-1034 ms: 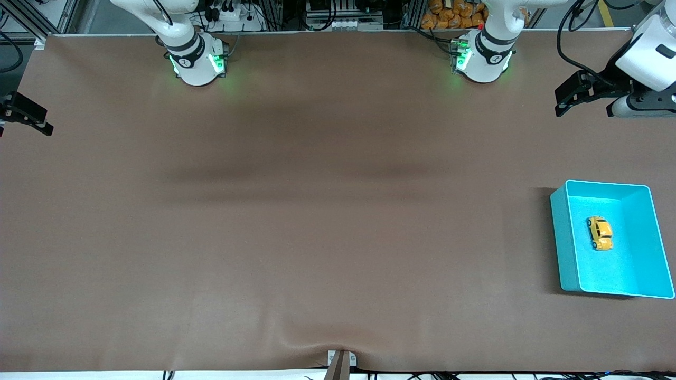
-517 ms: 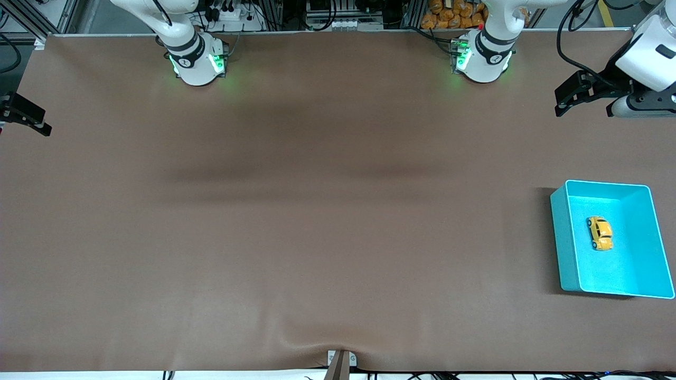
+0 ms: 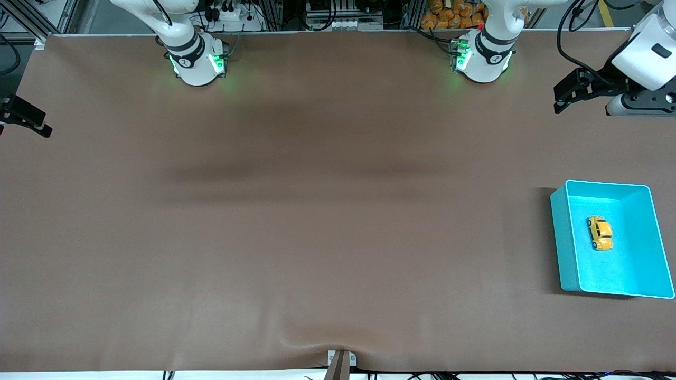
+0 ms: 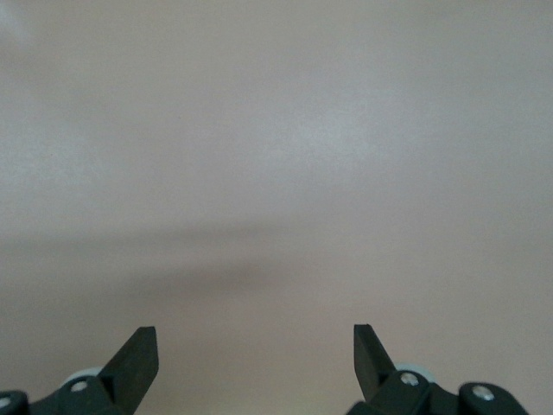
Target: Wind and store yellow beetle car
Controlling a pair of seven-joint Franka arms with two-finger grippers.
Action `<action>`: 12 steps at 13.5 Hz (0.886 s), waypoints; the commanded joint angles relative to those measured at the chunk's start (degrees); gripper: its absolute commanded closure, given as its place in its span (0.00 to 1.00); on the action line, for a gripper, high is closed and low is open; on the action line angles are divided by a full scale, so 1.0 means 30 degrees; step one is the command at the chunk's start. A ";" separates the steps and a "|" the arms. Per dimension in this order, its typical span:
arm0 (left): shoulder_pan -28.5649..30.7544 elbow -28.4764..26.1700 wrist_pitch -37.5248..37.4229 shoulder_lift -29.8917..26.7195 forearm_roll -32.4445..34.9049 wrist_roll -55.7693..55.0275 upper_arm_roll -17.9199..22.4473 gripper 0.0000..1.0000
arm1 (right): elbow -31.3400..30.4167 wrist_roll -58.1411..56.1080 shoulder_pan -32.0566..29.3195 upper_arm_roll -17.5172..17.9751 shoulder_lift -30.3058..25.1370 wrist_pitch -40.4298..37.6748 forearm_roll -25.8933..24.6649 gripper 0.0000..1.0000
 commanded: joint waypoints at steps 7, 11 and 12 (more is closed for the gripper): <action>-0.0028 -0.0034 -0.0392 -0.0281 -0.0417 0.0351 0.0213 0.00 | 0.1201 0.0402 0.0091 0.0050 0.0148 -0.0984 0.0097 0.00; 0.0031 -0.0005 -0.0392 -0.0252 -0.0855 0.0322 0.0213 0.00 | 0.1290 0.0489 0.0091 0.0108 0.0119 -0.1336 0.0126 0.00; 0.0031 -0.0005 -0.0392 -0.0252 -0.0944 0.0321 0.0242 0.00 | 0.1319 0.0431 0.0091 0.0108 0.0090 -0.1365 0.0097 0.00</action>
